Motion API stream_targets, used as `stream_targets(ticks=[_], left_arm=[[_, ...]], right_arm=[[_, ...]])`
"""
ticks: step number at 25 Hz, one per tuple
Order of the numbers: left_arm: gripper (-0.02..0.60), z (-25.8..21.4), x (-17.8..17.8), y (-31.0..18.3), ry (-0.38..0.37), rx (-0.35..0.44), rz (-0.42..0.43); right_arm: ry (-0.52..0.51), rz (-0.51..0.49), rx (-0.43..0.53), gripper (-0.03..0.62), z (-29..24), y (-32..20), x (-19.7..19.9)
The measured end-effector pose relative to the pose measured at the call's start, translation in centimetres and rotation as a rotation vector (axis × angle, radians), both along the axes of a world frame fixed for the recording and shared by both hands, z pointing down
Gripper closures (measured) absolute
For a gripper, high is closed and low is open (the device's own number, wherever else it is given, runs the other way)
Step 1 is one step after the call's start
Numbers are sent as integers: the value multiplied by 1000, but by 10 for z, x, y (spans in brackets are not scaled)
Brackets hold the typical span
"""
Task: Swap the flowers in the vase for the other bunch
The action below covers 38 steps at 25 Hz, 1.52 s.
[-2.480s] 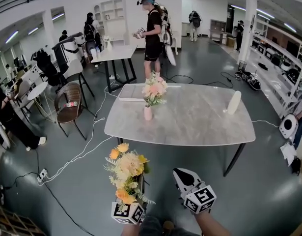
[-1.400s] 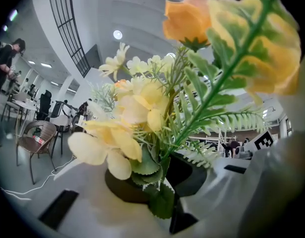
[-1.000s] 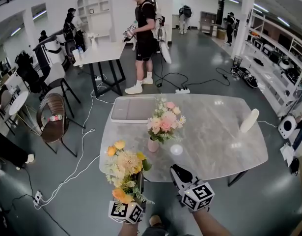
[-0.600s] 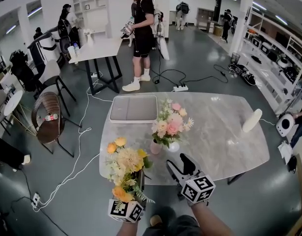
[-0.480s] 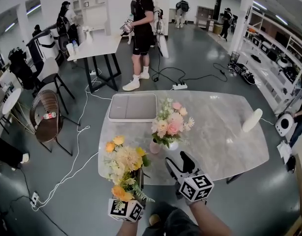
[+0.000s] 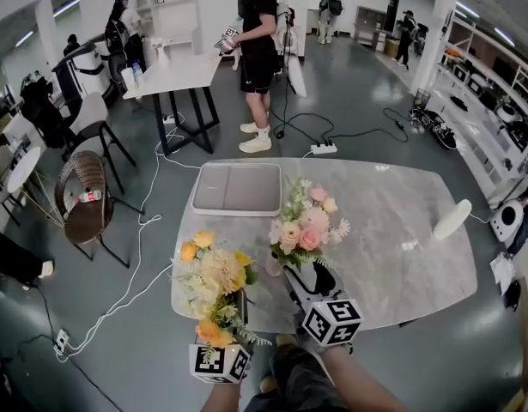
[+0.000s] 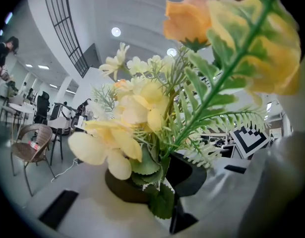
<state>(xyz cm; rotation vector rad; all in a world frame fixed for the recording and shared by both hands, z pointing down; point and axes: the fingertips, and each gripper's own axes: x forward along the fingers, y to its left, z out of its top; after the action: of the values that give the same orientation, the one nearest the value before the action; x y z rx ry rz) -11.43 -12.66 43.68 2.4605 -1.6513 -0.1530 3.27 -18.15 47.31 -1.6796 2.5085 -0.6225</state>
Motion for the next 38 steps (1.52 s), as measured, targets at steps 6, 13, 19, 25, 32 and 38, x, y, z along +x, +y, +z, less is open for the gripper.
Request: stream_targets(ticks=[6,13,19,25,32,38], left_arm=[[502,-1,4,-24,-10,2,-16],[502,2,9,-35,-11,-11,-12],[502,7,4,-39,-6,-26,-19],[502,13,4,-38,0,-34,-12],[501,10,4,-45,0,-43,-11],[500,12,5,-51,4,-46,-5]], right_arm=[[-17,-2,-1,263,6,-19,1],[-13,-84,25,258,12,-29,-8],[9,-121,-21,258,27,-27,-18],[27,-119,-34,258,35,-34,-20],[-4,-97,-39,260,34,-50,-23],[-40,-113,-50,261,38,-61,-26]])
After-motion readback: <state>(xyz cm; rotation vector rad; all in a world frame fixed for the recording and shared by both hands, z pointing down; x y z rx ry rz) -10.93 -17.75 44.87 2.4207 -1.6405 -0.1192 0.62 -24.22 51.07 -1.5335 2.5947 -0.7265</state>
